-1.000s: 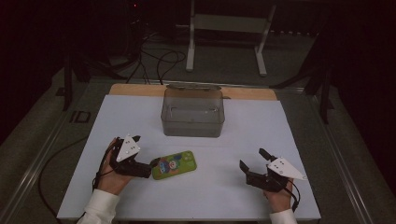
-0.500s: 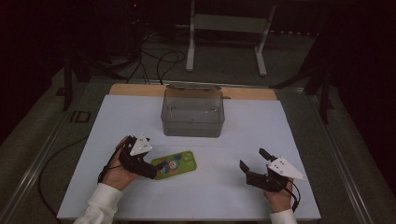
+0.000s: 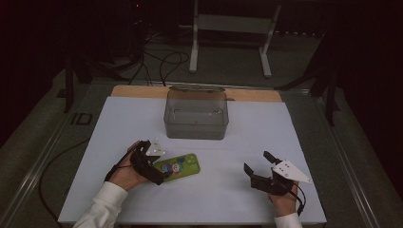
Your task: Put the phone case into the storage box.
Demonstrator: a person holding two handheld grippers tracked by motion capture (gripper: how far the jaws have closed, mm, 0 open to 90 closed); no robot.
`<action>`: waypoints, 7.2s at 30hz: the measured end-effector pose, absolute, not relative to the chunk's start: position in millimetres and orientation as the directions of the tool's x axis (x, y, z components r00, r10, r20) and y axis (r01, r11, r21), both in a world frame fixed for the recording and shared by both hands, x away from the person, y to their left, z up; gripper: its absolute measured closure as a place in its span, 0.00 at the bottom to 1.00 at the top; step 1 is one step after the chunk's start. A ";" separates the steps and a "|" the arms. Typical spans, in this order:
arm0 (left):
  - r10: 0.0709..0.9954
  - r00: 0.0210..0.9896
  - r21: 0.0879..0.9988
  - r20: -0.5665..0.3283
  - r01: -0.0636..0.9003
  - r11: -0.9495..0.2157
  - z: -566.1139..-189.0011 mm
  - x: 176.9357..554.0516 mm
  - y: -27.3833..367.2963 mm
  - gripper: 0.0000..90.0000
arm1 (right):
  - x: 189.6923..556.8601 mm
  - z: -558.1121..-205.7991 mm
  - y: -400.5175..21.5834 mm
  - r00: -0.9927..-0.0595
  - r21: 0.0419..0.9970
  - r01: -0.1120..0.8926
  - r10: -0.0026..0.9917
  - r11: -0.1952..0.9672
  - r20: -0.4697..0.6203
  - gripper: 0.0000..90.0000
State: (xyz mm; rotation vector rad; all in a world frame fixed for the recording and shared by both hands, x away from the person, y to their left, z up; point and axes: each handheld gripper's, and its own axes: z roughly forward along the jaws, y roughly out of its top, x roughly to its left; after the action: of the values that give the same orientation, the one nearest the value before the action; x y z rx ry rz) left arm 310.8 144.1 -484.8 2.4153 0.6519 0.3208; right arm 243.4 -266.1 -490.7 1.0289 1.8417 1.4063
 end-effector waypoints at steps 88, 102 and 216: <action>0.670 0.737 0.721 -0.096 0.515 -0.464 -480.8 306.4 136.6 0.18 | 249.5 -494.0 -265.7 -0.537 0.943 0.318 0.839 0.103 0.089 0.10; 0.722 0.682 0.790 -0.115 0.504 -0.350 -473.7 303.0 143.0 0.18 | 254.0 -494.2 -263.6 -0.544 0.914 0.396 0.824 0.088 0.157 0.10; 0.792 0.588 0.900 -0.160 0.416 -0.127 -458.7 281.9 75.1 0.13 | 319.2 -427.3 -127.2 -0.589 0.783 0.618 0.615 -0.076 0.525 0.87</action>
State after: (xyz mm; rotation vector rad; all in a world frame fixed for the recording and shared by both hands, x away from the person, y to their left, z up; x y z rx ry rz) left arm 281.9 75.1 -458.7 1.7499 0.9976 0.4400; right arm 319.2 -127.2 -427.3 1.4259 2.1367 1.8133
